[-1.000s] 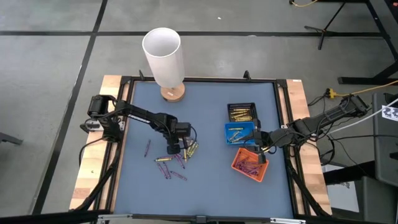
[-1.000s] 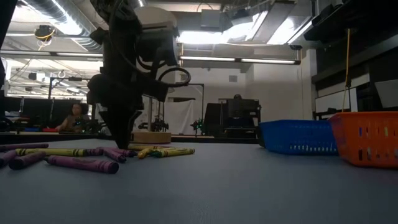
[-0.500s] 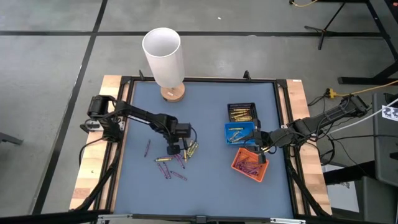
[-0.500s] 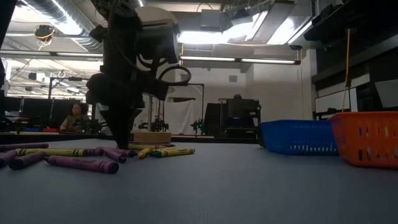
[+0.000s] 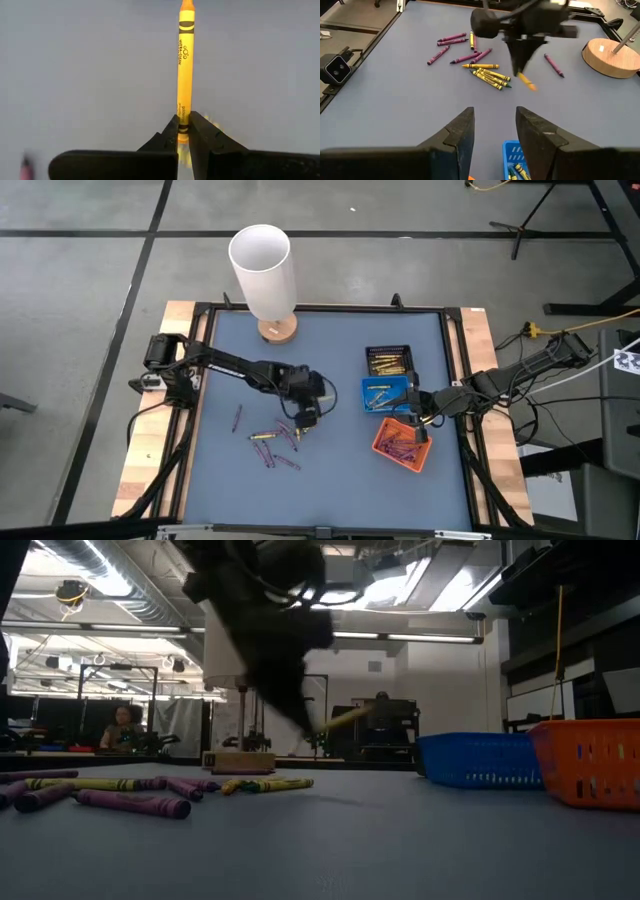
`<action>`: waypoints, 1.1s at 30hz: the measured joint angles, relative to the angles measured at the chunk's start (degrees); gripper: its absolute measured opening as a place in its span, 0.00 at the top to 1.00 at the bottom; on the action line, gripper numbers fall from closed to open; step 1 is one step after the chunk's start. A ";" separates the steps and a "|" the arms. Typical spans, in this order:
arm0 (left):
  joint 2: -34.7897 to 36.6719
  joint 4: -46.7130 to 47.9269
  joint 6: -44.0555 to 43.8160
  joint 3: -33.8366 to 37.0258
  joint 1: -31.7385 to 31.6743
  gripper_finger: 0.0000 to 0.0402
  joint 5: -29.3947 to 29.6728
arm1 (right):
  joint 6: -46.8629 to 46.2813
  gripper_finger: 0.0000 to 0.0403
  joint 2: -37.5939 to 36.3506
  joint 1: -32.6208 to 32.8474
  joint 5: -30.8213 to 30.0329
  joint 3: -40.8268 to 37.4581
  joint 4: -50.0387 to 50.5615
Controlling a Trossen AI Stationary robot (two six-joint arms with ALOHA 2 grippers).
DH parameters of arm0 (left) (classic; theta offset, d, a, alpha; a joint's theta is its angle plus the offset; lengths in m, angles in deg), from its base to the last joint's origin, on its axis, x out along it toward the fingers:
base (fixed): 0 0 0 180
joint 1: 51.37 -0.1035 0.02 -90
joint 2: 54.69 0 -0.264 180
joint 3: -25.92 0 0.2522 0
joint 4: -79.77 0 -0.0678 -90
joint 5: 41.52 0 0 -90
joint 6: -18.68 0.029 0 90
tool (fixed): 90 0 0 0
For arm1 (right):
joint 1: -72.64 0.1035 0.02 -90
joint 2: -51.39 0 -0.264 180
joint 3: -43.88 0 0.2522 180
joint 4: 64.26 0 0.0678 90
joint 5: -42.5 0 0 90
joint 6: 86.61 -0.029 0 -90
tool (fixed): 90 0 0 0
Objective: Sort crayons
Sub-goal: Put the yellow crayon into the black bin
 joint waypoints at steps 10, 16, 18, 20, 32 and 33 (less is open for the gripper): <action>-1.29 -40.02 7.19 -0.15 -4.04 0.99 3.28 | 0.00 0.65 0.00 -0.01 0.00 0.00 -0.01; -7.52 -62.78 7.54 -0.13 -5.71 0.98 3.17 | 0.00 0.65 0.00 0.00 0.00 0.00 -0.24; -9.52 -66.41 7.52 -0.13 -6.29 0.98 3.07 | 0.01 0.65 0.00 0.00 0.00 0.00 -0.18; -11.92 -69.41 7.50 -0.13 -6.87 0.98 3.10 | 0.00 0.65 0.00 0.00 0.00 0.00 -0.17; -24.48 -71.22 4.35 -8.20 -8.55 0.98 3.28 | 0.04 0.65 0.00 -0.02 0.00 0.00 -0.12; -25.45 -70.94 4.35 -9.46 -8.55 0.98 3.28 | 0.04 0.65 0.00 -0.02 0.00 0.00 -0.12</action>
